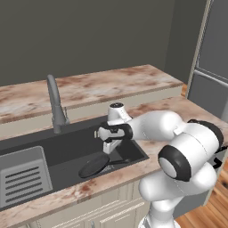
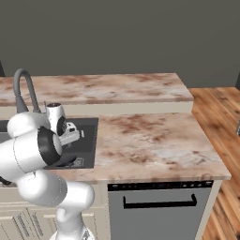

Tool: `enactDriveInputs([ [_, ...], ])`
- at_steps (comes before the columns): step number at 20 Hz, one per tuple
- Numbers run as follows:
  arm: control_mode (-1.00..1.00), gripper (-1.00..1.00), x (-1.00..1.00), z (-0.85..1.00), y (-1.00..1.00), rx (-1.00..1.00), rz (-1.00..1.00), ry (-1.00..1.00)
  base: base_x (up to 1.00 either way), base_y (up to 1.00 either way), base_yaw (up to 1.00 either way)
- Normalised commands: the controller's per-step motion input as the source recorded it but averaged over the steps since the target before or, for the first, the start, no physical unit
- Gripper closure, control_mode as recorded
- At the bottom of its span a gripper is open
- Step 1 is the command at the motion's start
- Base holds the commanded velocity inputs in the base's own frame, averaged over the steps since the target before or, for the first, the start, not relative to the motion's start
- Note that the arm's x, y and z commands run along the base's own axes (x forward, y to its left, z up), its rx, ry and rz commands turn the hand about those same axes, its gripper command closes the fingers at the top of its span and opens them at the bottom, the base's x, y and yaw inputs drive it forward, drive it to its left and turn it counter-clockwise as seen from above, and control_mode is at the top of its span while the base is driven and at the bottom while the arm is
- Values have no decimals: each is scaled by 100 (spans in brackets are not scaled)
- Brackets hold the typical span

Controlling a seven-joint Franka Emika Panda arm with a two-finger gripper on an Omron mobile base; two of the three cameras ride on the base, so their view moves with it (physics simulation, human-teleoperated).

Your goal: Move the pot and pan from the stove into the sink.

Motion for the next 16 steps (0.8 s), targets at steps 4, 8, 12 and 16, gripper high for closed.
enactDriveInputs([
  [4,-100,-100,1,50,0,4,-2,1,0,0,0],
  [8,-100,-100,-7,85,0,6,-3,0,0,0,0],
  [12,-100,-100,-38,81,0,6,-1,0,0,0,0],
  [16,-100,-100,-67,59,-8,5,0,-1,0,0,0],
])
